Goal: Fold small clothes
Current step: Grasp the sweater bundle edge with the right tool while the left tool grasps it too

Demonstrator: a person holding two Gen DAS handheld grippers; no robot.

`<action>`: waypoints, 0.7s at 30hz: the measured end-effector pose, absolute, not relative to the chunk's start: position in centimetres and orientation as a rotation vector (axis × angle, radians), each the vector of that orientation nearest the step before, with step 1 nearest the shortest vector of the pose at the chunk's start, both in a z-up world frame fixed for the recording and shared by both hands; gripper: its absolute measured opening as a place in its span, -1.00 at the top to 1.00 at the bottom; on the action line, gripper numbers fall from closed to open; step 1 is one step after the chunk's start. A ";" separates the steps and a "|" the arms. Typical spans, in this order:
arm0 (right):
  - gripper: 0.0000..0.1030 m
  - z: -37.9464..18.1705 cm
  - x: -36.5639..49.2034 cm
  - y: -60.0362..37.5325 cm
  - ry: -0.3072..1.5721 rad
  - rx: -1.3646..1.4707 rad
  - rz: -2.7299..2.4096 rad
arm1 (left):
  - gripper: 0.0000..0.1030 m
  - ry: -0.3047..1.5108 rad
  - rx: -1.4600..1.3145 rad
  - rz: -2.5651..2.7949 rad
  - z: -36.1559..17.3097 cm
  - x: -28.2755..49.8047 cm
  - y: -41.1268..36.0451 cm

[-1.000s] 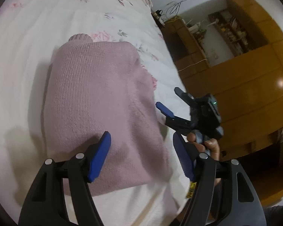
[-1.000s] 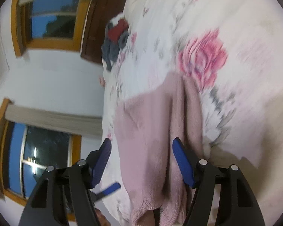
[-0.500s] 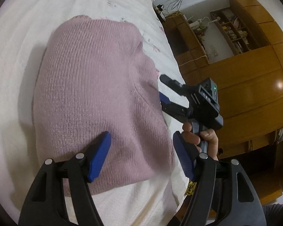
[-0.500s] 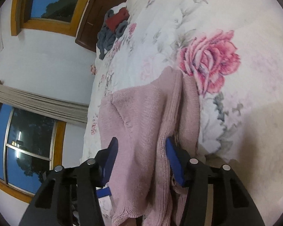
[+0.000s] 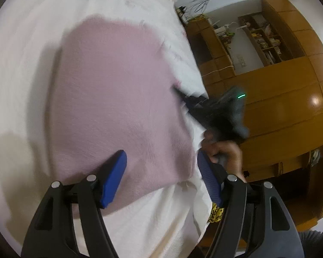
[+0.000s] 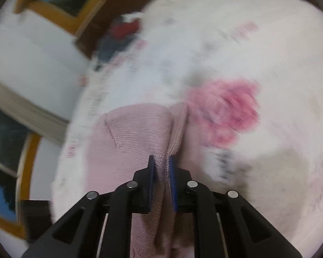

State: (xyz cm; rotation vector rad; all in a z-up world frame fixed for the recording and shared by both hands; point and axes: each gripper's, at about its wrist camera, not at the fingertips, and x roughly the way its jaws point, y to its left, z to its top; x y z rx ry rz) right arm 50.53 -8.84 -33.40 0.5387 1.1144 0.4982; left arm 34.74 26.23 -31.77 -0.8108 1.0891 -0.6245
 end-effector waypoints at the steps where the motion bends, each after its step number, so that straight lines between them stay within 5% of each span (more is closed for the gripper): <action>1: 0.75 -33.9 50.4 -9.3 1.115 0.561 0.483 | -0.30 1.063 -0.801 -0.617 -30.9 35.1 27.1; 4: 0.65 -34.4 50.5 -10.0 1.136 0.688 0.543 | -0.31 1.008 -0.798 -0.590 -29.0 37.3 29.6; 6: 0.30 -34.6 51.0 -10.0 1.151 0.731 0.531 | -0.32 0.983 -0.810 -0.585 -28.0 39.9 30.9; 8: 0.24 -34.8 51.7 -9.8 1.162 0.746 0.525 | -0.32 0.986 -0.834 -0.622 -27.7 42.3 31.0; 12: 0.72 -34.0 52.4 -8.7 1.155 0.664 0.552 | -0.31 1.055 -0.869 -0.686 -29.8 47.2 29.4; 13: 0.73 -33.9 52.4 -9.3 1.137 0.662 0.532 | -0.31 1.094 -0.849 -0.658 -31.0 48.5 29.0; 17: 0.72 -36.7 52.1 -10.9 1.164 0.636 0.432 | 0.34 1.206 -0.879 -0.550 -36.1 50.9 28.4; 21: 0.61 -35.9 52.5 -11.4 1.166 0.702 0.491 | 0.16 1.193 -0.909 -0.536 -34.9 50.3 29.5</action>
